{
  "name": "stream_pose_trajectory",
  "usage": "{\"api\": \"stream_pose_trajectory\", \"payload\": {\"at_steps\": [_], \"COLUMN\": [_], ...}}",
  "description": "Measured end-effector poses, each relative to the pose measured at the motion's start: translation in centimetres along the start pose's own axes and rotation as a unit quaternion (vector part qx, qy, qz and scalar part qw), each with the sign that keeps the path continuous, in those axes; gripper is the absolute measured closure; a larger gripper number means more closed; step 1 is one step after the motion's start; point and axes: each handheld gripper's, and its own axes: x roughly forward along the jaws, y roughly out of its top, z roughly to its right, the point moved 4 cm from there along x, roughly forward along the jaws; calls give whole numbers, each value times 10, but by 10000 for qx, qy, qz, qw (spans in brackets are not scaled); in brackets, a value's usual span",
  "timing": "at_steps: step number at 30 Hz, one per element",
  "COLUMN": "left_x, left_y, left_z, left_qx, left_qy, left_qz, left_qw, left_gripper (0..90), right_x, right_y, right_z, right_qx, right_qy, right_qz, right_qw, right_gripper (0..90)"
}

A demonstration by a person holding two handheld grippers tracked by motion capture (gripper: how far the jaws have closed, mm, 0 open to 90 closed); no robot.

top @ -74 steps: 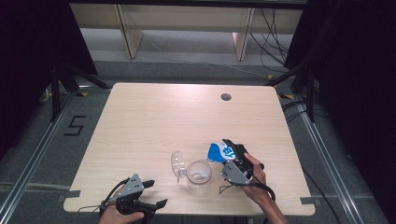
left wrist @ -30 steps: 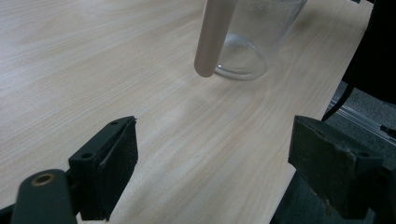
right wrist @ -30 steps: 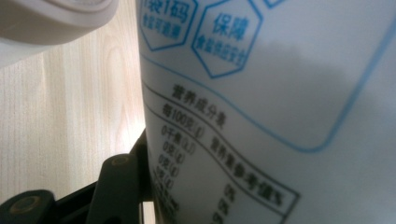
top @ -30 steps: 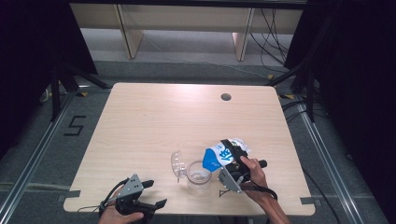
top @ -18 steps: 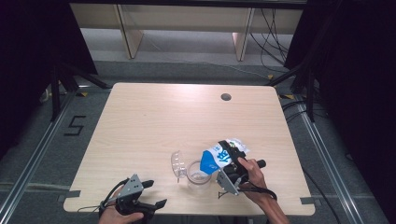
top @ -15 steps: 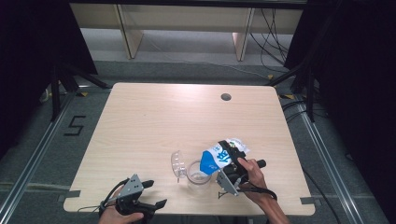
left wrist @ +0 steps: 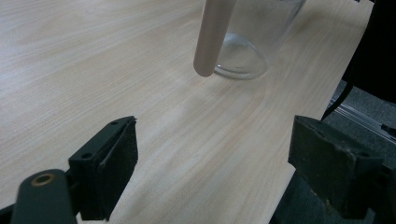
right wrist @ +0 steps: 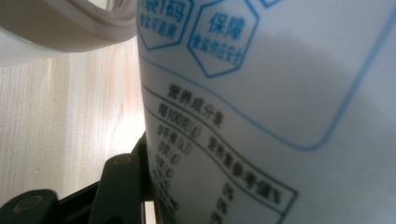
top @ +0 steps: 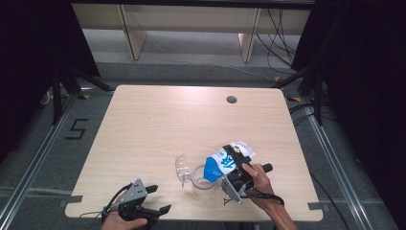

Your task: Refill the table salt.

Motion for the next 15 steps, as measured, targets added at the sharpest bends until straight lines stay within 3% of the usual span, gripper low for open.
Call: {"api": "stream_pose_trajectory", "payload": {"at_steps": [1,2,3,5,6,11,12,13,14,15], "left_x": [-1,0,0,-1,-1,-1,-1,-1,-1,-1], "left_y": [-1,0,0,-1,-1,-1,-1,-1,0,0], "left_z": [-3,0,0,-2,-3,-2,-3,-3,-1,-2], "left_qx": [142,13,17,110,124,78,130,126,52,83], "left_qy": [62,10,-4,50,57,32,72,78,28,31], "left_qz": [-104,-13,6,-100,-103,-72,-118,-92,-54,-64], "left_qw": [9998,10000,10000,9999,9999,9999,9998,9998,10000,9999], "left_gripper": [153,153,153,153,153,153,153,153,153,153], "right_x": [0,0,0,-1,0,-2,-1,-1,0,-1], "right_y": [0,0,0,2,1,1,1,3,3,3], "right_z": [0,0,0,4,1,2,2,6,7,6], "right_qx": [0,-12,-36,-312,-167,-152,-187,-461,-540,-448], "right_qy": [0,1,-3,-17,42,-59,-80,-98,-102,-98], "right_qz": [0,-1,-3,34,39,-21,-1,50,94,52], "right_qw": [10000,10000,10000,9995,9998,9999,9998,9989,9984,9989], "right_gripper": [488,488,489,489,490,490,490,490,490,491]}}
